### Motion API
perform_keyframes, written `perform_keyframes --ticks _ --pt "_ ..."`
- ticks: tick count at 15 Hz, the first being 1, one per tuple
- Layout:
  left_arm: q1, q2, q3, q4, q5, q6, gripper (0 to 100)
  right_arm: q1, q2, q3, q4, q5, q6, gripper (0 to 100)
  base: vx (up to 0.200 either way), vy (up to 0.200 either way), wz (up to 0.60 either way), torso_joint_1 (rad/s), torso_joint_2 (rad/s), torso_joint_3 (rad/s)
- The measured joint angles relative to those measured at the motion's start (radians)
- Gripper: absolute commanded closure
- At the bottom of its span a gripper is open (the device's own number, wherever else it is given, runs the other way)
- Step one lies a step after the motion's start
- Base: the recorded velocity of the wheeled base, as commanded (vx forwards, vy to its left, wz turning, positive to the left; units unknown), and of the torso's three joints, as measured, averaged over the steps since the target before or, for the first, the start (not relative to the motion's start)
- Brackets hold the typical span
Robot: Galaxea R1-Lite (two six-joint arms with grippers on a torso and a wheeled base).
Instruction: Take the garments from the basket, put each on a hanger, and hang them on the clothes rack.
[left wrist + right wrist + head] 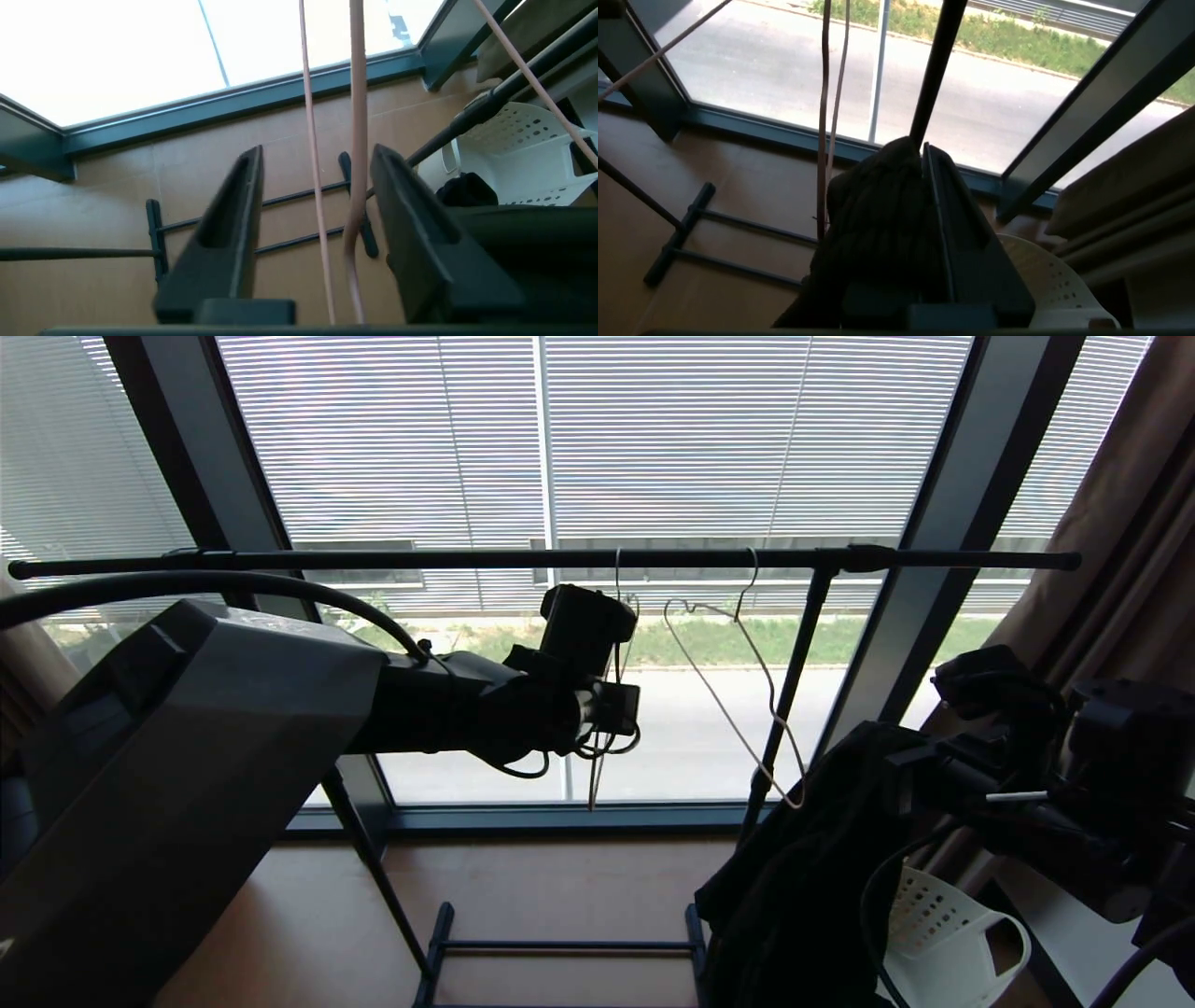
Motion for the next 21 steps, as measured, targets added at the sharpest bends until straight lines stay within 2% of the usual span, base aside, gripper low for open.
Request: perform_keyframes --ticks 7,11,15,17,21 --pt "0.004 -0.005 -0.014 0.000 0.001 0.000 100 0.005 0.000 0.001 0.000 -0.002 0.000 100 0.000 0.000 0.00 0.000 0.00 0.000" --pt "0.006 -0.061 -0.006 0.003 0.001 0.017 100 0.007 0.009 0.003 -0.004 -0.003 0.001 100 0.000 0.000 0.00 0.000 0.00 0.000" --pt "-0.006 -0.141 0.093 -0.001 -0.001 0.022 100 0.007 0.015 0.002 -0.004 -0.005 0.001 100 0.000 0.000 0.00 0.000 0.00 0.000" --pt "-0.010 -0.204 0.177 -0.004 -0.002 0.022 100 0.006 0.017 0.002 -0.004 -0.005 0.000 100 0.000 0.000 0.00 0.000 0.00 0.000" --pt "-0.012 -0.319 0.325 -0.067 -0.007 0.023 100 0.006 0.020 0.002 -0.005 -0.006 -0.002 100 0.000 0.000 0.00 0.000 0.00 0.000"
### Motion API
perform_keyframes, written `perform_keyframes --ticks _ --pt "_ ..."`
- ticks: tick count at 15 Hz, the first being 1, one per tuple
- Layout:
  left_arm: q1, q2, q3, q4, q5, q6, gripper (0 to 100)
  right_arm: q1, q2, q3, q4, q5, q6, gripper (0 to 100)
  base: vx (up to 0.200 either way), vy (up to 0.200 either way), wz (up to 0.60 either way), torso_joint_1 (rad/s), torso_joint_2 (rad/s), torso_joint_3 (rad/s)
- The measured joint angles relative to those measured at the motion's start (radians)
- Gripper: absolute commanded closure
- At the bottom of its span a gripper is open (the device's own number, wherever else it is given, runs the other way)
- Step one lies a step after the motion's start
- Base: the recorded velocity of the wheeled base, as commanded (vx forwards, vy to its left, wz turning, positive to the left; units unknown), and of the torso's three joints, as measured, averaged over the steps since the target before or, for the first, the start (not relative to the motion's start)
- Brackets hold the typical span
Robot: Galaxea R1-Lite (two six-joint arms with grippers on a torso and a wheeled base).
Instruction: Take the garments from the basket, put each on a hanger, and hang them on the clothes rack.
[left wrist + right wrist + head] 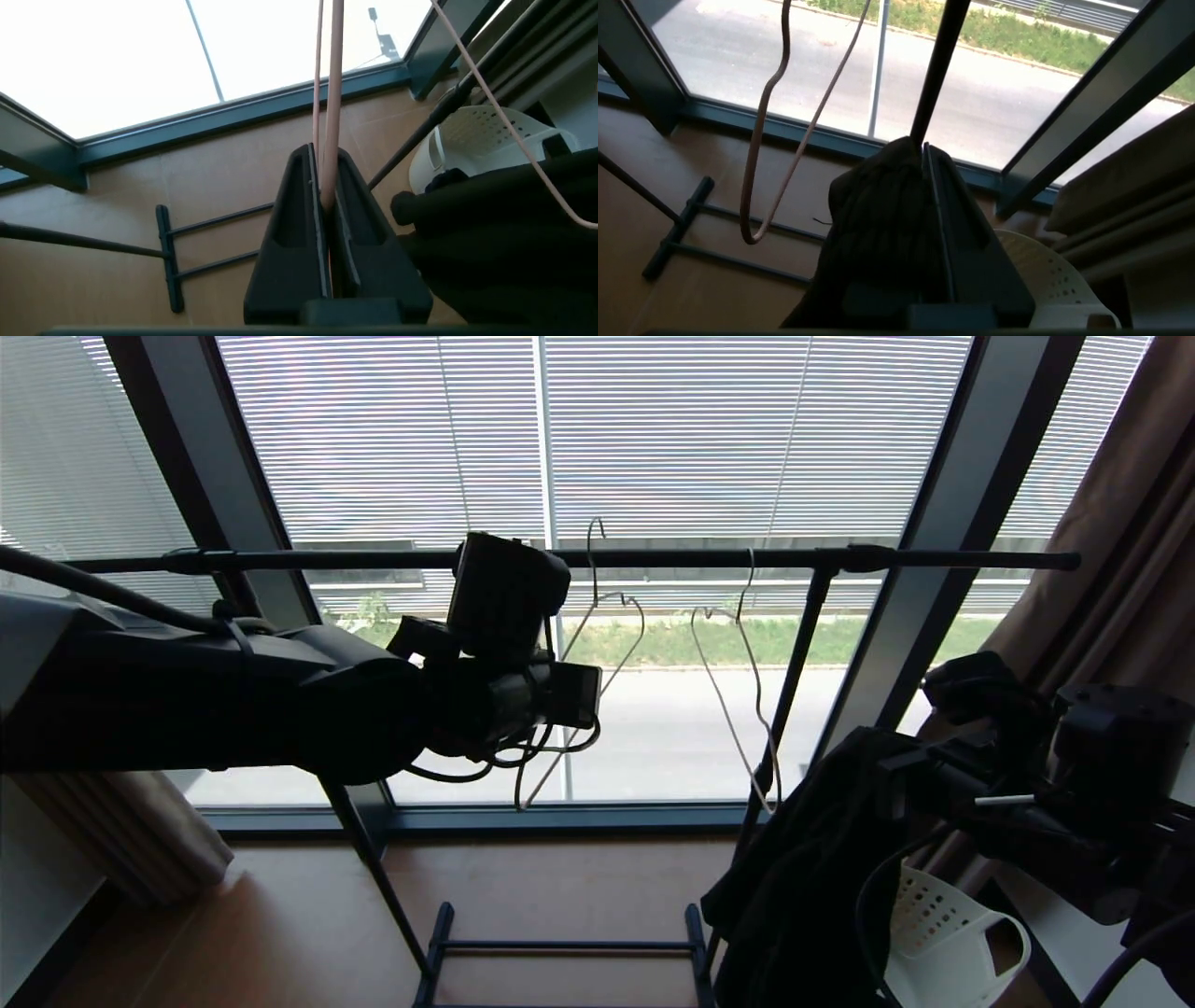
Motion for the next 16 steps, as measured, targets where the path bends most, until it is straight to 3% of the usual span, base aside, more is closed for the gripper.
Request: perform_keyframes --ticks 5,8,11,13,16 --pt "-0.011 -0.096 0.119 -0.009 -0.002 0.001 100 0.014 0.000 0.004 0.001 -0.011 -0.003 100 0.000 0.000 0.00 0.000 0.00 0.000" --pt "-0.024 -0.180 0.306 -0.091 -0.023 0.020 100 0.060 0.000 0.008 0.000 -0.123 -0.052 100 0.000 0.000 0.00 0.000 0.00 0.000" --pt "-0.027 -0.290 0.641 -0.320 -0.140 0.104 100 0.099 0.016 0.002 -0.001 -0.274 -0.077 100 0.000 0.000 0.00 0.000 0.00 0.000" --pt "-0.009 -0.369 0.899 -0.531 -0.293 0.184 100 0.116 0.039 -0.020 -0.001 -0.389 -0.092 100 0.000 0.000 0.00 0.000 0.00 0.000" --pt "0.023 -0.464 1.163 -0.821 -0.515 0.267 100 0.136 0.073 -0.042 -0.014 -0.473 -0.093 100 0.000 0.000 0.00 0.000 0.00 0.000"
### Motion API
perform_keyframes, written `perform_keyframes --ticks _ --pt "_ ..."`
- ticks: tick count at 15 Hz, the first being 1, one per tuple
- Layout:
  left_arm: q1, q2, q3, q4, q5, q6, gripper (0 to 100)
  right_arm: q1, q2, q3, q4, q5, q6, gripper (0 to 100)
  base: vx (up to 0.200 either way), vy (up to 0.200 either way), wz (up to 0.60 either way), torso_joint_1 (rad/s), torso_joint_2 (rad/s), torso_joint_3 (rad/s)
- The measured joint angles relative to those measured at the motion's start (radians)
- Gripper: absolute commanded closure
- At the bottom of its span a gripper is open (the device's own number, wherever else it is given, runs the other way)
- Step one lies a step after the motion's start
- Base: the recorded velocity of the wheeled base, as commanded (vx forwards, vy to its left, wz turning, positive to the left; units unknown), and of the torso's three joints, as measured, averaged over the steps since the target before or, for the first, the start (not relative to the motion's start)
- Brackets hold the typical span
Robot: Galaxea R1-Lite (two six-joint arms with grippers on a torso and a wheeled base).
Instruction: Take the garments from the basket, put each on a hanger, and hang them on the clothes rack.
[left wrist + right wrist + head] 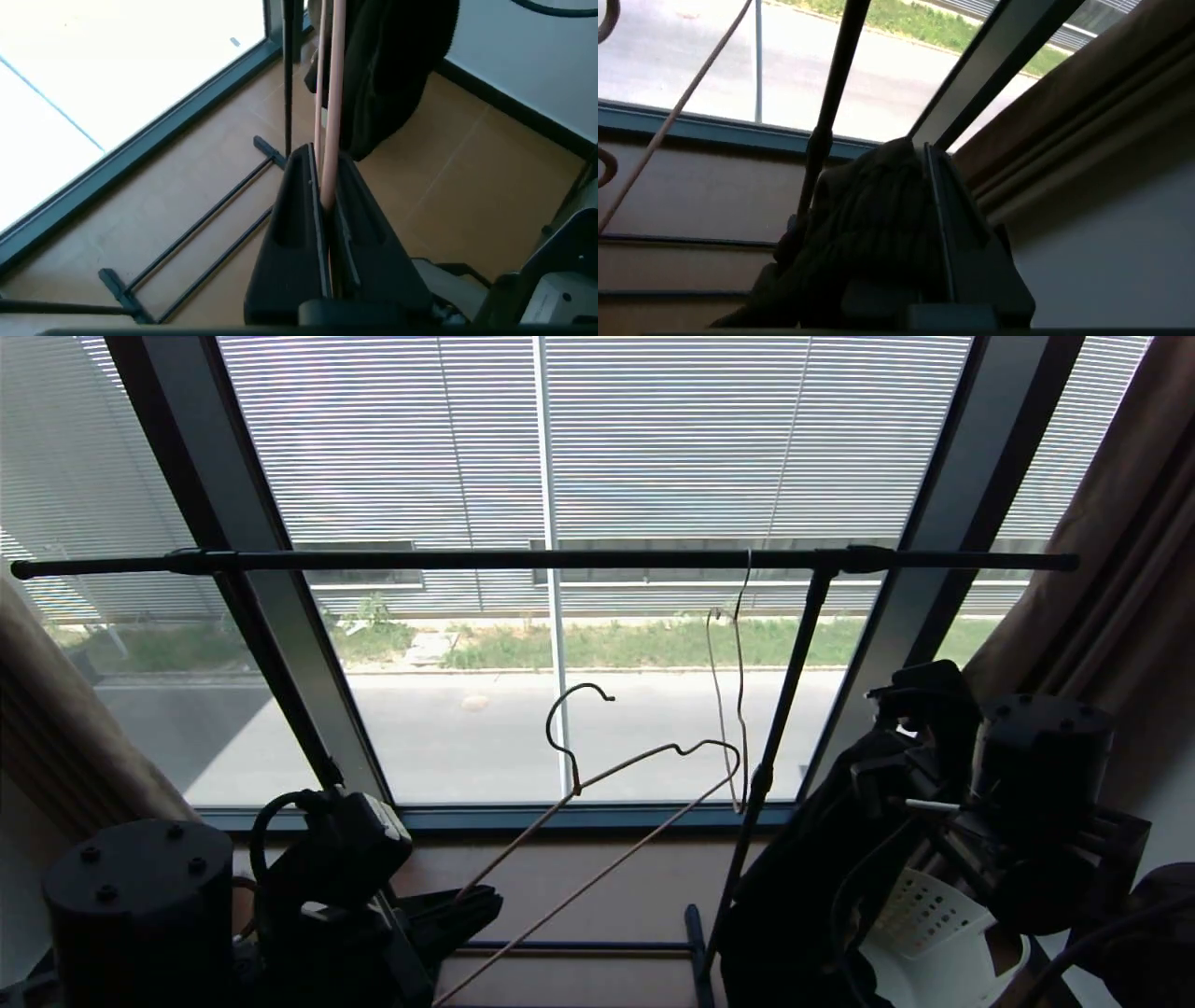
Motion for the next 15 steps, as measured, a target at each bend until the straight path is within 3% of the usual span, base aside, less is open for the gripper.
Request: perform_keyframes --ticks 1,5,15 --pt "0.004 -0.019 0.047 -0.046 -0.038 0.010 100 0.001 0.018 -0.007 -0.036 -0.026 -0.001 100 0.000 0.000 0.00 0.000 0.00 0.000" --pt "0.007 -0.054 0.106 -0.063 -0.114 0.014 100 -0.001 0.091 -0.019 -0.133 -0.068 -0.012 100 0.000 0.000 0.00 0.000 0.00 0.000" --pt "-0.087 -0.005 0.084 -0.064 -0.114 0.016 100 0.003 0.075 -0.016 -0.132 -0.086 -0.029 100 0.000 0.000 0.00 0.000 0.00 0.000"
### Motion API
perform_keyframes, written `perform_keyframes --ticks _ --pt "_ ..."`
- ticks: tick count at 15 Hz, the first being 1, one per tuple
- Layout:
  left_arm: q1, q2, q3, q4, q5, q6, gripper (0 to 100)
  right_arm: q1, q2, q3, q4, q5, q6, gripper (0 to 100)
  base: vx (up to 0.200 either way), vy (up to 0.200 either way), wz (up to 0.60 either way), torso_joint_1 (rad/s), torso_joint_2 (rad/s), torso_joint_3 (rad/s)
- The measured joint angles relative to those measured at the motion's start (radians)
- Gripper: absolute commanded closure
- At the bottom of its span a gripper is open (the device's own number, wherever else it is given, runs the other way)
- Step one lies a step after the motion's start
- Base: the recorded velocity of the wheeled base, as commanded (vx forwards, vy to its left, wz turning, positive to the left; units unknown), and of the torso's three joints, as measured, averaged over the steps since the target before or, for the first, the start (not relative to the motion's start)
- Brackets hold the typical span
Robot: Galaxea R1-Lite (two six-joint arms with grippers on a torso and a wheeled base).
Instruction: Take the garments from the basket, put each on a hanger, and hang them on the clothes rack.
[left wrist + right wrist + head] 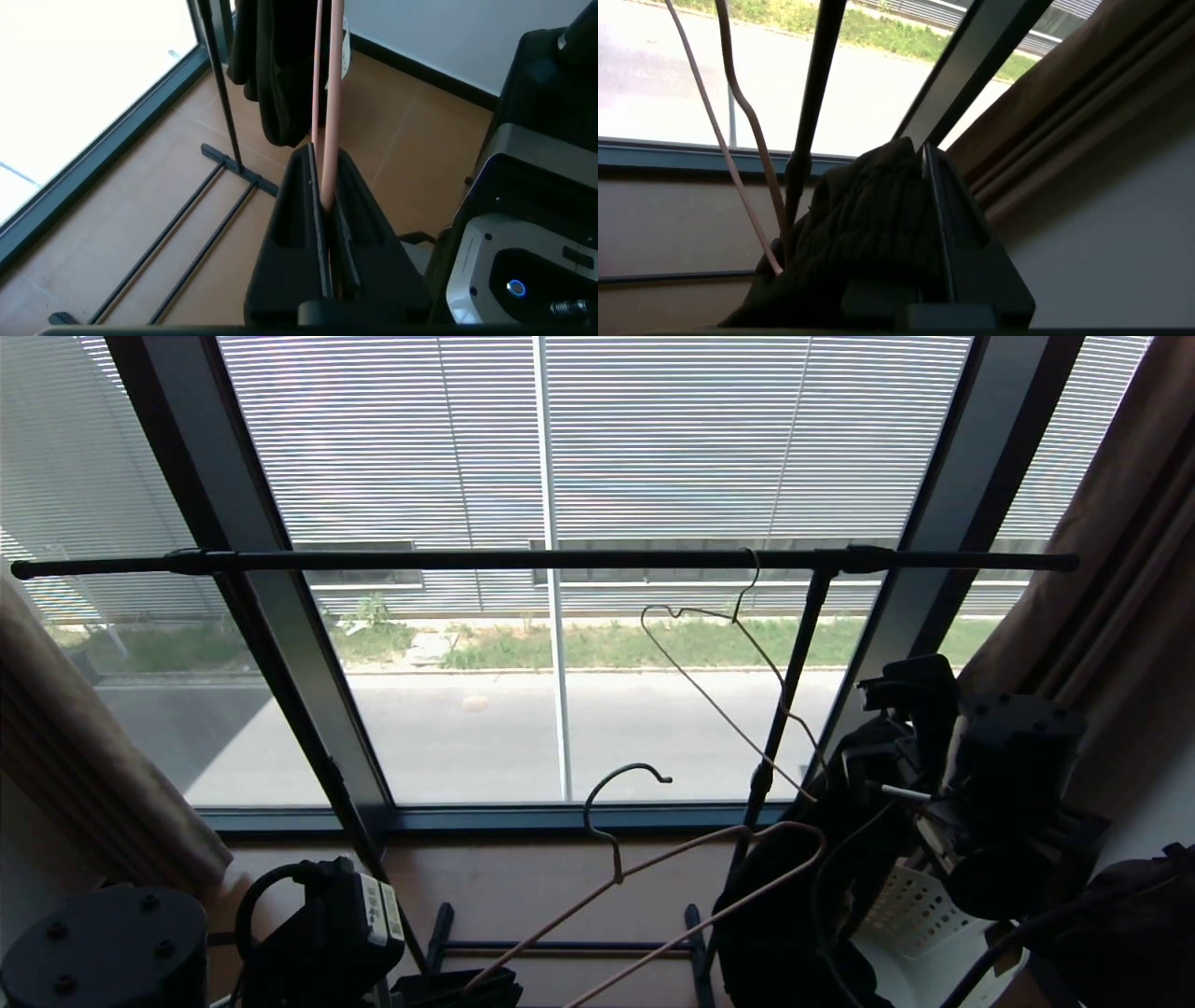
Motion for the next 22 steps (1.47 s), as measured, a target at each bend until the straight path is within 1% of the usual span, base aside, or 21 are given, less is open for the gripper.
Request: perform_keyframes --ticks 5,7,9,14,16,20,22 --pt "-0.022 0.080 -0.073 -0.002 0.003 0.001 100 0.034 -0.026 0.003 0.005 -0.019 0.000 100 0.000 0.000 0.00 0.000 0.00 0.000" --pt "-0.022 0.121 -0.103 -0.018 0.005 0.001 100 0.048 -0.040 0.004 0.006 -0.034 -0.001 100 0.000 0.000 0.00 0.000 0.00 0.000" --pt "-0.022 0.169 -0.129 -0.052 0.012 0.000 100 0.061 -0.050 0.004 0.006 -0.040 -0.001 100 0.000 0.000 0.00 0.000 0.00 0.000" --pt "-0.018 0.292 -0.183 -0.184 0.080 -0.003 100 0.091 -0.063 0.011 0.005 -0.047 -0.002 100 0.000 0.000 0.00 0.000 0.00 0.000" --pt "-0.018 0.325 -0.200 -0.204 0.084 -0.004 100 0.122 -0.073 0.020 0.005 -0.048 -0.007 100 0.000 0.000 0.00 0.000 0.00 0.000" --pt "-0.019 0.353 -0.212 -0.207 0.094 -0.004 100 0.202 -0.095 0.030 0.007 -0.048 -0.008 100 0.000 0.000 0.00 0.000 0.00 0.000" --pt "-0.014 0.364 -0.210 -0.209 0.103 -0.007 100 0.218 -0.113 0.033 0.007 -0.048 -0.008 100 0.000 0.000 0.00 0.000 0.00 0.000"
